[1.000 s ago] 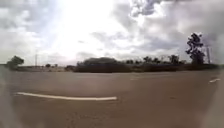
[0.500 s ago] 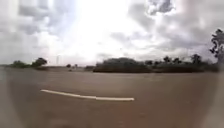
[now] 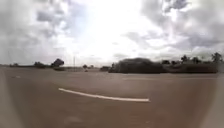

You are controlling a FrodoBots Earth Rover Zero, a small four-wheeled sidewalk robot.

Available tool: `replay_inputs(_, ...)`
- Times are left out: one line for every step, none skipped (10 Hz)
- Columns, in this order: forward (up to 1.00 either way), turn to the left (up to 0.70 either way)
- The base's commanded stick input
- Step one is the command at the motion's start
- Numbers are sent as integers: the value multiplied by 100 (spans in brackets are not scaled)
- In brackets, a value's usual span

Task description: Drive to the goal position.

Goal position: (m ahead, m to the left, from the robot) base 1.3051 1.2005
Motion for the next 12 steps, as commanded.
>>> replay_inputs(0,100)
replay_inputs(0,100)
replay_inputs(0,100)
replay_inputs(0,100)
replay_inputs(0,100)
replay_inputs(0,100)
replay_inputs(0,100)
replay_inputs(0,100)
replay_inputs(0,100)
replay_inputs(0,100)
replay_inputs(0,100)
replay_inputs(0,100)
